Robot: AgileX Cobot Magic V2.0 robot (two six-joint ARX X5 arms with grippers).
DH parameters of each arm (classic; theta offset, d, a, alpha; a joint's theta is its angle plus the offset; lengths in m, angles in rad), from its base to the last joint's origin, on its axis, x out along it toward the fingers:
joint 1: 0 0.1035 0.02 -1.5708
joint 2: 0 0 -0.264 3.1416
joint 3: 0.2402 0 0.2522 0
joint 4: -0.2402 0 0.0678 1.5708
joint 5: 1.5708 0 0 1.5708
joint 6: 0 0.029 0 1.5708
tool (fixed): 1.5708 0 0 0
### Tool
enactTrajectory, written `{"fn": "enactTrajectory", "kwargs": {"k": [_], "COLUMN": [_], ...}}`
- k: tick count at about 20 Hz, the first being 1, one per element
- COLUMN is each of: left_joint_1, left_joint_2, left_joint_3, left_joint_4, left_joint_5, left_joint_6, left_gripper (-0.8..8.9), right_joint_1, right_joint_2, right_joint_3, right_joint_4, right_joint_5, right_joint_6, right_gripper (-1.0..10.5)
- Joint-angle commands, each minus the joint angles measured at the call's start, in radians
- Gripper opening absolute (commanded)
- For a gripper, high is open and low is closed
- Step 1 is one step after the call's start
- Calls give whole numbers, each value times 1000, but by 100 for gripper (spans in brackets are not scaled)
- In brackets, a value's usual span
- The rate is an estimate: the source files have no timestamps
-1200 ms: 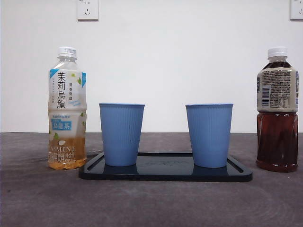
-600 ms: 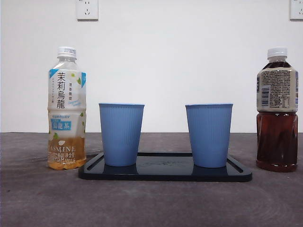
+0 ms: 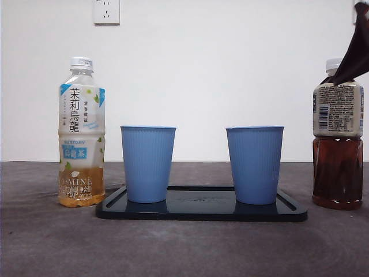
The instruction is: Pour the drink into the cup
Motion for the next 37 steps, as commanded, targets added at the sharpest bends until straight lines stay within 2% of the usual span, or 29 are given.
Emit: {"fn": "enactTrajectory", "kwargs": {"k": [1,4,9,14,21,24,28,30,35,37], "left_joint_1": [-3,-4,-18,-18,-18,-18,-18,-18,-18,-18], "left_joint_2": [8,8,8,8,8,8,8,8,8,8], "left_joint_3": [19,19,19,19,19,19,19,19,19,19], "left_joint_4": [12,11,11,10,6,2,-2,-1,0,0], "left_joint_5": [4,4,4,4,3,3,3,3,3,3], "left_joint_6": [6,6,6,17,79,119,160,161,163,163], "left_gripper": [561,561,561,561,560,560,560,560,560,560], "right_joint_1": [3,3,-3,-10,-34,-42,-54,-61,-61,-61], "right_joint_2": [53,113,256,406,538,570,619,653,666,664], "right_joint_3": [-26,-44,-45,-45,-45,-45,-45,-44,-42,-42], "right_joint_4": [74,179,357,517,633,662,706,740,766,773], "right_joint_5": [6,55,61,80,79,78,68,48,33,18], "right_joint_6": [1,-25,-55,-55,-55,-56,-58,-56,-55,-56], "right_gripper": [599,599,599,599,588,485,453,415,209,201]}}
